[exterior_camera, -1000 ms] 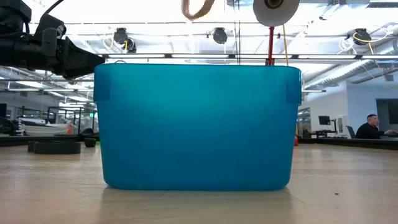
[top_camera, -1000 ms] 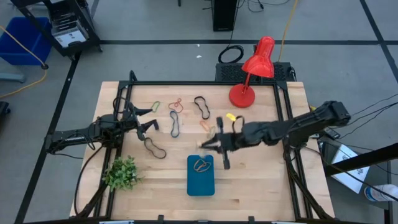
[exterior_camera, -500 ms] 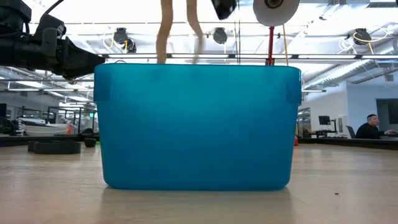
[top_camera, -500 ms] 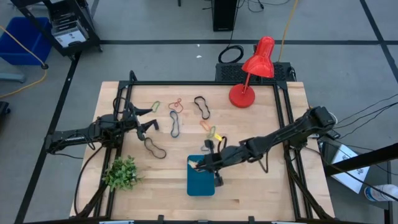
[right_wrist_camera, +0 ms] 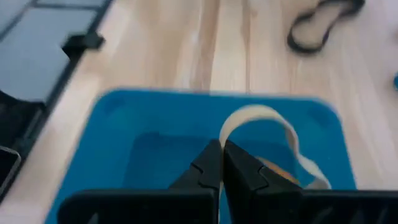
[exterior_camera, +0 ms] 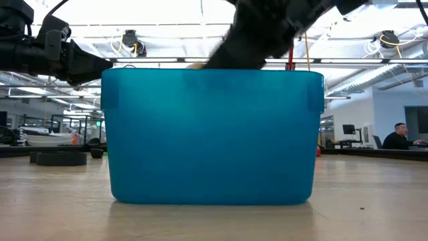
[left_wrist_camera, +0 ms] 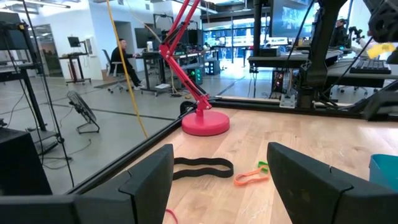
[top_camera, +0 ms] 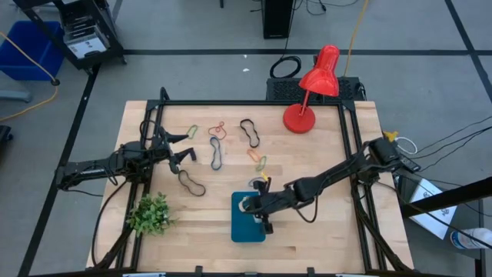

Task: Pick and place rubber bands into bin
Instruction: Put the brown rubber band into the blue bin

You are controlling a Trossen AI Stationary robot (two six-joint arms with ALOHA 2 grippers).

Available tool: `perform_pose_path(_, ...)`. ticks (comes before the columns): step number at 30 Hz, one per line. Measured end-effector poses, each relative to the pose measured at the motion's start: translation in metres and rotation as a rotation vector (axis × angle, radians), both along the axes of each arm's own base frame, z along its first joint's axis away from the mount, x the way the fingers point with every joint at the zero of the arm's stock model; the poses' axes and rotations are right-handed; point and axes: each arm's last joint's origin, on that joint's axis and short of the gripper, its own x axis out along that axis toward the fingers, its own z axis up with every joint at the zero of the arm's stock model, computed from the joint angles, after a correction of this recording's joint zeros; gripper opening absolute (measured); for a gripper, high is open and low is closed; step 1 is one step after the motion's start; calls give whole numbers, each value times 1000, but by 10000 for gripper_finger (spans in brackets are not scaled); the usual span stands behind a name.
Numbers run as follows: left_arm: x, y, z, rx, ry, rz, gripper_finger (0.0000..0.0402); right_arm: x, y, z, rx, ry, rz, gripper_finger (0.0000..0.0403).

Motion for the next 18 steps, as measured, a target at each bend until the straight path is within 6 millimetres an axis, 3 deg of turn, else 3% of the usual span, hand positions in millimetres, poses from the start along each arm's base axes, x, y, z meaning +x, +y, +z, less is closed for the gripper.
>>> perform_pose_path(9,0,0,0,0,0,0,267,-5,-2,-11,22,111,-53,5)
perform_pose_path(18,0,0,0,0,0,0,267,-5,-2,-11,19,110,-50,6)
